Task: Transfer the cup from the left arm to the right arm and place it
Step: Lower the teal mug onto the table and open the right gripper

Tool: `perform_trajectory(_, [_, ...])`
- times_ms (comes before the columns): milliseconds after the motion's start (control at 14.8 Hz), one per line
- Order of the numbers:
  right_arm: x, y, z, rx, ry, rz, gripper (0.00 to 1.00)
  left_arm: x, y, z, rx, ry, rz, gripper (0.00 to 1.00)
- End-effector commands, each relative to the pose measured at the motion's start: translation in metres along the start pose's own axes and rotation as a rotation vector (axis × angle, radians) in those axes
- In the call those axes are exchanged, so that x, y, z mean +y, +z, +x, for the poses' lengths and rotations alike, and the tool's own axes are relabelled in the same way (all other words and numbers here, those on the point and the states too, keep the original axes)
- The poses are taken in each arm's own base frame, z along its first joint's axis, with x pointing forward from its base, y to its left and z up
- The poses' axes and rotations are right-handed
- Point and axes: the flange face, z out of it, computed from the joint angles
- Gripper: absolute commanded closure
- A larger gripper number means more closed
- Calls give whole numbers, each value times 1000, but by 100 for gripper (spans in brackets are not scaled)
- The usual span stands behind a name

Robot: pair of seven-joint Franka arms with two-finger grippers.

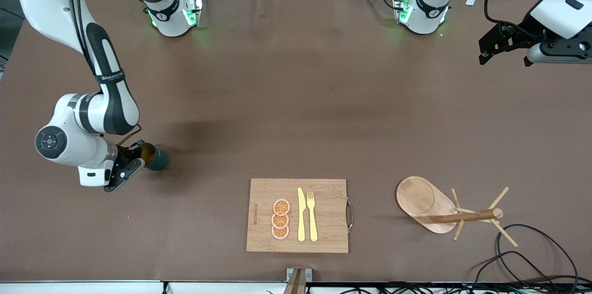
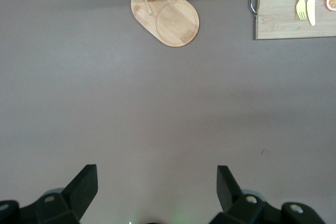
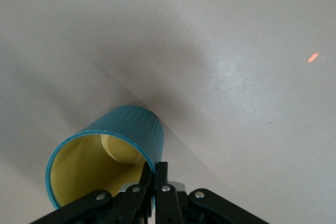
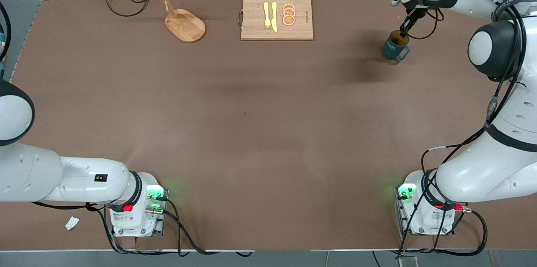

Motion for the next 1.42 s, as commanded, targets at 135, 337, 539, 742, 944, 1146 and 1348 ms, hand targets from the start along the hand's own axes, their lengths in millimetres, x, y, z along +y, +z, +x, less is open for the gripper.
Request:
perform_trajectory(135, [4, -2, 6, 28, -17, 18, 80, -9, 1, -2, 1, 1, 15, 0])
perform_trajectory(337, [7, -13, 12, 42, 21, 1, 0, -11, 6, 0, -11, -7, 17, 0])
perform_trajectory(539, [15, -51, 24, 70, 2, -50, 0, -13, 11, 2, -22, -12, 17, 0])
perform_trajectory(742, [19, -97, 13, 116, 76, -63, 0, -15, 16, 6, -28, -19, 27, 0])
perform_trajectory(944, [7, -154, 0, 138, 276, -59, 0, -21, 15, 8, -23, -19, 51, 0])
perform_trajectory(1146, [1, -202, -29, 153, 363, -44, 0, -24, 15, 9, -17, -25, 38, 0])
perform_trajectory(1348, [-16, -253, -54, 164, 450, -41, 0, -23, 15, 11, -6, -25, 32, 0])
